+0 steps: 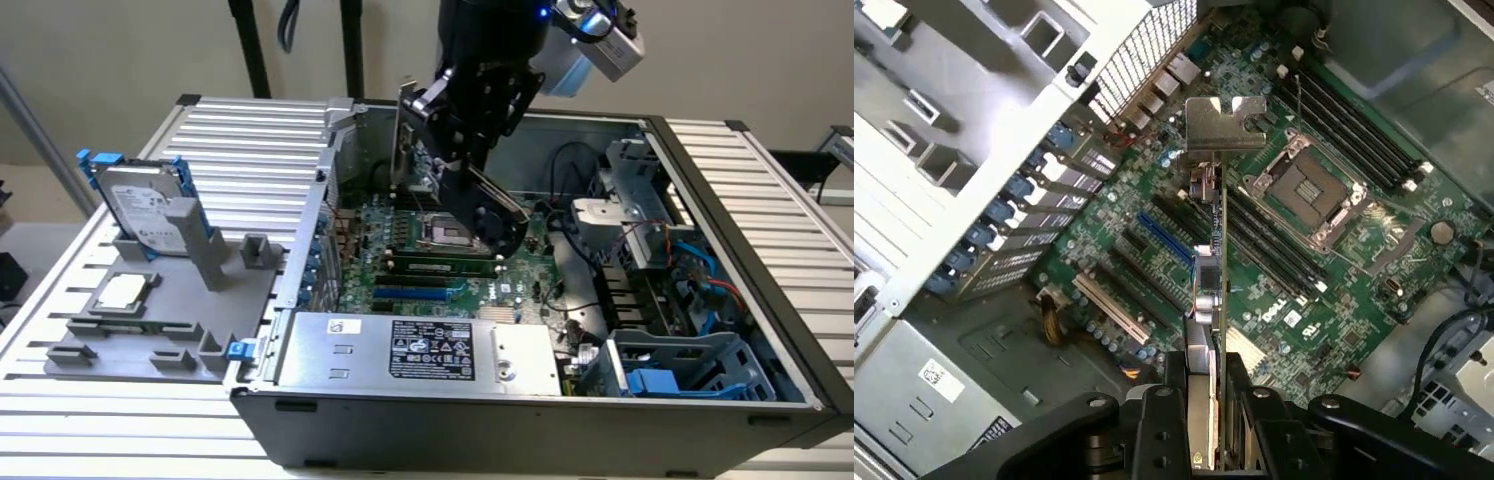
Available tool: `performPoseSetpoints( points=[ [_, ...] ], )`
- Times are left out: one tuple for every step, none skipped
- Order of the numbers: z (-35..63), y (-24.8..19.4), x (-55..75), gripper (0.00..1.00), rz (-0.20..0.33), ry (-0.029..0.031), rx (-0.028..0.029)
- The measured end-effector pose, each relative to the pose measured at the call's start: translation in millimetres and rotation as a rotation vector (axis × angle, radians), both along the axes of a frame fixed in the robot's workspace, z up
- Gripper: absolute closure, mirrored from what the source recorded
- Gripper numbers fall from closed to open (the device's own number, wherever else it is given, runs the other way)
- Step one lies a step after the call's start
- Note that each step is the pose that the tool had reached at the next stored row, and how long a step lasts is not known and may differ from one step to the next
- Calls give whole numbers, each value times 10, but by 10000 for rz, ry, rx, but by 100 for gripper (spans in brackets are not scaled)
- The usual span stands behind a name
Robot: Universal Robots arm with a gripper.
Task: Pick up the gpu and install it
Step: 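Insert the gpu into the slot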
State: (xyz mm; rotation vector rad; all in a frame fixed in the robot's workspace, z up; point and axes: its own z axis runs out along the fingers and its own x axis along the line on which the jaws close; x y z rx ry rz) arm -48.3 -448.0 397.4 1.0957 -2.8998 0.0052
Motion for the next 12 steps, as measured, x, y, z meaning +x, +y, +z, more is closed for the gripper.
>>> performPoseSetpoints(
  points=[
    [-3,0,0,74,189,-6,0],
    [-6,0,0,74,371,-11,-1],
    [-9,0,0,74,555,-17,-1],
    [-12,0,0,74,735,-23,0],
    [-15,0,0,74,916,-28,0],
    [-18,0,0,74,1094,-32,0],
    [-22,0,0,74,1275,-37,1],
    [-25,0,0,74,1460,-42,1],
    [-29,0,0,74,1640,-45,1],
    [-32,0,0,74,1820,-49,1],
    [-35,0,0,74,1999,-52,0],
    [-39,0,0,74,2180,-56,1]
  ],
)
